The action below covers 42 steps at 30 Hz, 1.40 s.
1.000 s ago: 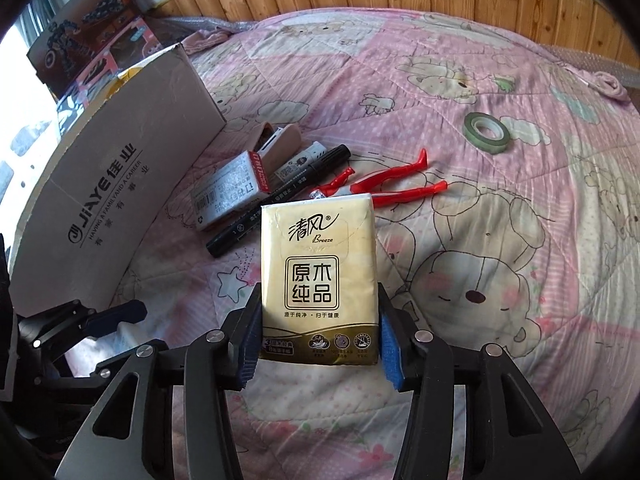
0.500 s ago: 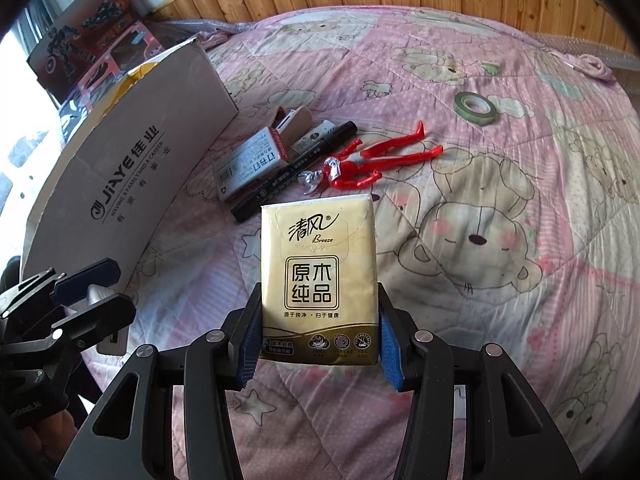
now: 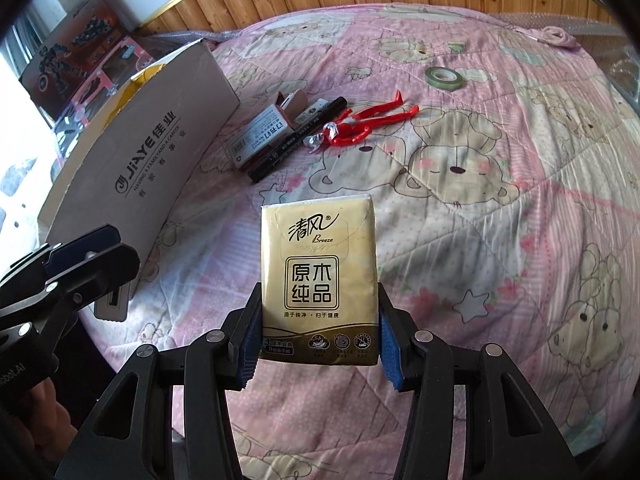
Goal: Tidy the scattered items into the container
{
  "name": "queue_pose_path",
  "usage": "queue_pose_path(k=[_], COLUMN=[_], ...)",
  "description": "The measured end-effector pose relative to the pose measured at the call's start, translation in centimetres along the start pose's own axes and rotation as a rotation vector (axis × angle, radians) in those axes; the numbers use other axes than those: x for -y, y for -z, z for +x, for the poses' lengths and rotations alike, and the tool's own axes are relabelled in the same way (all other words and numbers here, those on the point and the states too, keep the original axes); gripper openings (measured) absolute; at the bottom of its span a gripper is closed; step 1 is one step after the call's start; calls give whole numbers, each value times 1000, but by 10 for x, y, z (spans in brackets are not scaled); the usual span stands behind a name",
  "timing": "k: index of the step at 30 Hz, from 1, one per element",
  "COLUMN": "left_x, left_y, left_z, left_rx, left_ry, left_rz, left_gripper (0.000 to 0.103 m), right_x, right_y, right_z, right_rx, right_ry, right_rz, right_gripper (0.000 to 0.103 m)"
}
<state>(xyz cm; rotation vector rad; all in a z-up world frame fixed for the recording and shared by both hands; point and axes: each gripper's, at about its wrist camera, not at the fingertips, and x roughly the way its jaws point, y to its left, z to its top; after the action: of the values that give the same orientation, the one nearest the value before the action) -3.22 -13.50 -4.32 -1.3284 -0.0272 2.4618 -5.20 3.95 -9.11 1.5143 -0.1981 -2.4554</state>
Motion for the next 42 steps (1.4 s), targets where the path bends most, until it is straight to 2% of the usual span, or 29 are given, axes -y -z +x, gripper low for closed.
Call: queue_pose_path(k=[5, 16, 27, 42], left_x=[-2, -10, -26, -55], left_y=[3, 2, -6, -21], left_z=[-11, -38, -61, -82], left_rx=[3, 50, 88, 134], left_ry=[-6, 32, 63, 82], left_rz=[-5, -39, -87, -150], left_gripper=[44, 44, 44, 44], right_x=[-9, -31, -65, -105], right_y=[9, 14, -6, -32], right_z=[-11, -44, -81, -95], right_rx=[17, 59, 127, 160], right_ry=[2, 6, -6, -28], right_rz=[11, 23, -16, -68], right_gripper=[51, 51, 51, 51])
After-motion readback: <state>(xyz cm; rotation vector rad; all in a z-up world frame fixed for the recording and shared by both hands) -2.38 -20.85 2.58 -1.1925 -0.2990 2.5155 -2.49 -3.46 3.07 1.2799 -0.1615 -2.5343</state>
